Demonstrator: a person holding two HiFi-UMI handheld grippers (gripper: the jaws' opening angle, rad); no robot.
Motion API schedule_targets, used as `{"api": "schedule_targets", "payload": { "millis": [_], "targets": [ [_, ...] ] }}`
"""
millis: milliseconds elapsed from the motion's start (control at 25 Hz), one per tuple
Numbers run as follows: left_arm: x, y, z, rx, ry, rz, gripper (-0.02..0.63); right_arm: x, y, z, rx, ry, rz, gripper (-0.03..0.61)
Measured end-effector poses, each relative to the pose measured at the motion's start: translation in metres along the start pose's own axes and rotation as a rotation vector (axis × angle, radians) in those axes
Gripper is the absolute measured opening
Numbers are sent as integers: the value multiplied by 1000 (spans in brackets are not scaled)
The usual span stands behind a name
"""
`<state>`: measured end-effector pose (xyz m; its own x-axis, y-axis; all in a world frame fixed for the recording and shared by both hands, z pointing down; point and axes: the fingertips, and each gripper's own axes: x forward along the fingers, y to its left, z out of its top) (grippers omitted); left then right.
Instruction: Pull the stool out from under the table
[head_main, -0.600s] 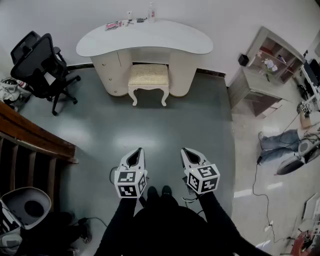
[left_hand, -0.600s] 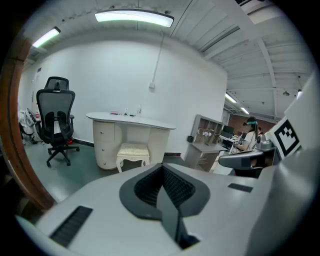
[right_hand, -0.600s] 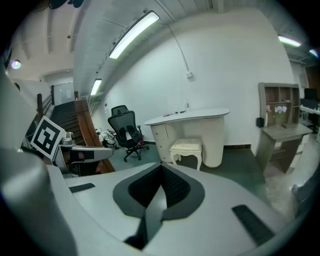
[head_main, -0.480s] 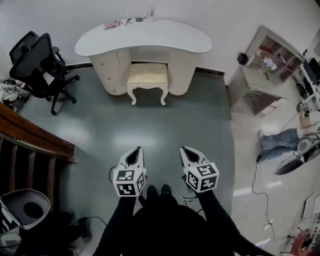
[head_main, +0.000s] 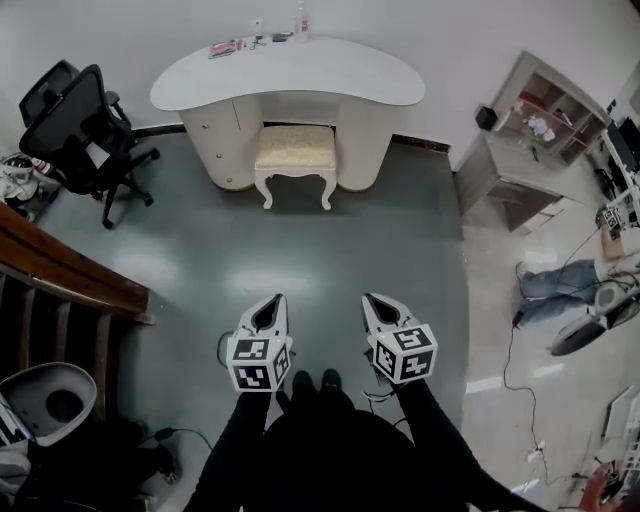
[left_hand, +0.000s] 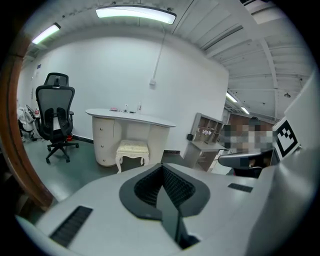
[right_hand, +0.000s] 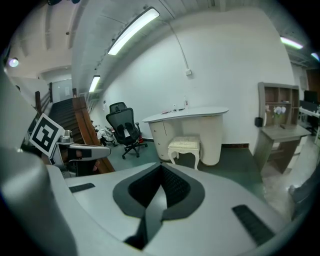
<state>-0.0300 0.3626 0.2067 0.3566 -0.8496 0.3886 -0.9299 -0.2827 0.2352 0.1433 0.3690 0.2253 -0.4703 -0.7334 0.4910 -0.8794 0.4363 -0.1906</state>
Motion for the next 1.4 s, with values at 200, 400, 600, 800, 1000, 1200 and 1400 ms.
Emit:
{"api": "schedule_targets", "payload": {
  "millis": [200, 400, 600, 800, 1000, 1200, 1400],
  "targets": [
    [3, 5, -6, -25, 20, 16, 6, 3, -7, -4, 28, 0, 8, 3],
    [8, 2, -10, -48, 31, 42, 6, 0, -26, -13, 34, 29, -17, 3],
    [15, -1, -1, -49, 23, 63, 6, -4, -44, -7, 34, 29, -45, 3],
    [21, -4, 10, -38, 1, 68, 6, -6, -55, 6, 13, 2, -48, 3],
    [27, -9, 21, -25, -19, 68, 6, -4, -62, 17, 0, -16, -49, 3],
    [35, -15, 29, -21, -26, 69, 6, -3, -66, 24, -25, -16, -35, 3],
    [43, -11, 35, -5, -25, 71, 7, 5, -68, 29, -33, -18, -33, 3]
  ]
}}
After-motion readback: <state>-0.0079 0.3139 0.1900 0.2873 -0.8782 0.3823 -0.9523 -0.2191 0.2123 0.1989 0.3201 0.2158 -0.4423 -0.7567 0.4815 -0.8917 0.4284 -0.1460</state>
